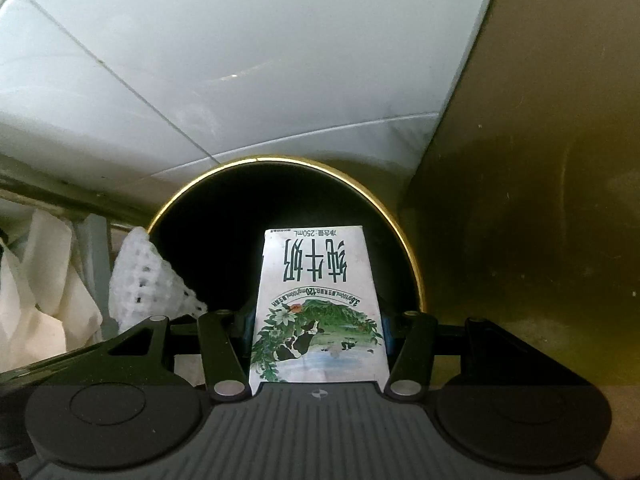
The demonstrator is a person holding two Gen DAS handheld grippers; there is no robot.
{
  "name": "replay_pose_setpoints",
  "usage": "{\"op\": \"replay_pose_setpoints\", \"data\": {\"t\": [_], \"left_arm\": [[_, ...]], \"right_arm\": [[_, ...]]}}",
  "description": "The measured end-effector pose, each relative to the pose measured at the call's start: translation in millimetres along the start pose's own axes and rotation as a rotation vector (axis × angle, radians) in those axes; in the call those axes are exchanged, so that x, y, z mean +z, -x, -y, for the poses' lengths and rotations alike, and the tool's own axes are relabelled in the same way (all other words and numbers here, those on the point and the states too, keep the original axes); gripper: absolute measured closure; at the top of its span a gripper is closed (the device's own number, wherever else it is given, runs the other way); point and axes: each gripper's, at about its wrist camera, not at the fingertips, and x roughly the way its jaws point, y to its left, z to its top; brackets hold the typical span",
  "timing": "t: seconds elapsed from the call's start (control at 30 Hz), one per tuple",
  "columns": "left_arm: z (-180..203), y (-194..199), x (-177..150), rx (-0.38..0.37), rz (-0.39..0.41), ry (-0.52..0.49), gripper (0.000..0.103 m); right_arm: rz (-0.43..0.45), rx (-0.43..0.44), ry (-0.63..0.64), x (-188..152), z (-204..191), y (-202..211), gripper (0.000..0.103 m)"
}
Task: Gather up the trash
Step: 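Lower the foam net into the black bin and open the left tool while the right tool drops the carton, then raise both open tools out of the bin back toward the counter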
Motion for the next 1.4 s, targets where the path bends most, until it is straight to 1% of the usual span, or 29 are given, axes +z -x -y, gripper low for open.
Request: {"op": "replay_pose_setpoints", "data": {"t": [0.03, 0.17, 0.23, 0.33, 0.43, 0.67, 0.83, 1.27, 1.4], "left_arm": [[-0.4, -0.2, 0.2, 0.004, -0.001, 0.004, 0.081], [-3.9, 0.3, 2.3, 0.003, -0.006, 0.026, 0.078], [-4.2, 1.1, 2.6, 0.004, -0.005, 0.029, 0.071], [-3.7, 3.7, 2.7, -0.001, -0.004, 0.029, 0.064], [-1.2, 9.9, 2.9, -0.001, 0.007, 0.023, 0.064], [11.4, 35.1, 5.4, 0.017, 0.062, -0.004, 0.063], [22.1, 56.4, 7.2, 0.040, 0.121, -0.051, 0.063], [41.2, 112.9, 15.6, 0.029, 0.253, -0.085, 0.063], [44.4, 133.3, 18.7, 0.018, 0.299, -0.077, 0.063]], "right_arm": [[-0.005, 0.002, -0.006, -0.2, 1.3, 0.0, 0.041], [-0.014, 0.005, -0.026, 0.6, 3.6, -2.5, 0.041], [-0.018, 0.008, -0.031, 0.2, 4.1, -3.4, 0.039], [-0.002, -0.004, -0.032, -0.3, 4.6, 1.2, 0.038], [0.015, -0.009, -0.048, -0.4, 6.9, 8.2, 0.038], [0.058, -0.015, -0.039, 3.9, 2.5, 33.5, 0.036], [0.100, -0.021, -0.033, 7.6, -1.6, 51.2, 0.036], [0.227, -0.040, -0.012, 13.6, -11.7, 112.6, 0.036], [0.268, -0.033, -0.014, 15.9, -13.6, 131.7, 0.036]]}}
